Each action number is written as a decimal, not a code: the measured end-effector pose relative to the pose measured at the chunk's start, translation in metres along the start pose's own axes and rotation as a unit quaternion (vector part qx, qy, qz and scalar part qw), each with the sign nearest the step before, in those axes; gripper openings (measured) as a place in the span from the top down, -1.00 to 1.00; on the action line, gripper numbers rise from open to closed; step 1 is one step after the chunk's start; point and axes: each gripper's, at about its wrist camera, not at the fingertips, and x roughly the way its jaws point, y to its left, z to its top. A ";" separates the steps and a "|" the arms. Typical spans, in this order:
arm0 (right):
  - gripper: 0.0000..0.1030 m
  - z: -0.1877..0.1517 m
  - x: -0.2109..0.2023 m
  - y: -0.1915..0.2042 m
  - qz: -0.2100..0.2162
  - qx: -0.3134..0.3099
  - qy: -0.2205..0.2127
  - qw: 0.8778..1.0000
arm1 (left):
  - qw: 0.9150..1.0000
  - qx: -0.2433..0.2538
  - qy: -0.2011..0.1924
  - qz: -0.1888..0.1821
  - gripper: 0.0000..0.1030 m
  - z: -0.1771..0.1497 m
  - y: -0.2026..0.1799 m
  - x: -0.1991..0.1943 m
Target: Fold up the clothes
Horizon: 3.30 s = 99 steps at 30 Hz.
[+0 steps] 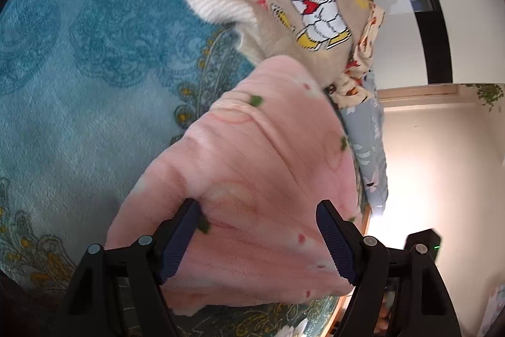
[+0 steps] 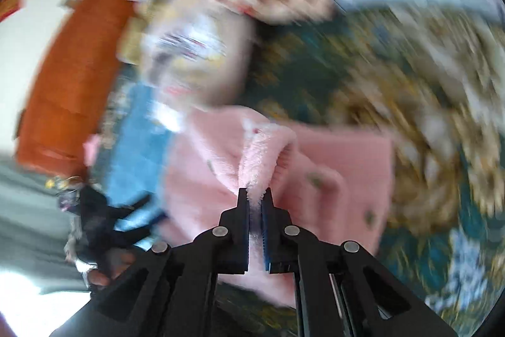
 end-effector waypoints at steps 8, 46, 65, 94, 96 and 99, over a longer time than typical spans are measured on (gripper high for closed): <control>0.19 -0.007 0.020 -0.012 -0.045 -0.005 0.006 0.999 | 1.000 -0.004 0.000 0.010 -0.55 -0.001 0.004 0.002; 0.37 0.017 -0.034 -0.065 -0.071 0.017 -0.027 0.997 | 0.996 0.080 0.012 -0.045 -0.55 0.001 -0.045 0.002; 0.37 0.010 0.028 -0.040 -0.035 -0.018 0.009 0.999 | 0.989 0.119 0.050 0.069 -0.52 -0.002 -0.046 0.037; -0.85 -0.018 0.050 -0.112 0.120 0.116 0.000 0.986 | 0.993 0.034 0.061 0.096 -0.96 0.021 0.003 0.081; -0.85 -0.015 0.050 -0.110 0.116 0.125 0.007 0.985 | 0.993 0.038 0.055 0.102 -0.95 0.019 -0.002 0.080; -0.45 -0.011 0.048 -0.110 0.137 0.146 0.013 0.980 | 0.991 0.058 0.046 0.111 -0.75 0.017 -0.013 0.079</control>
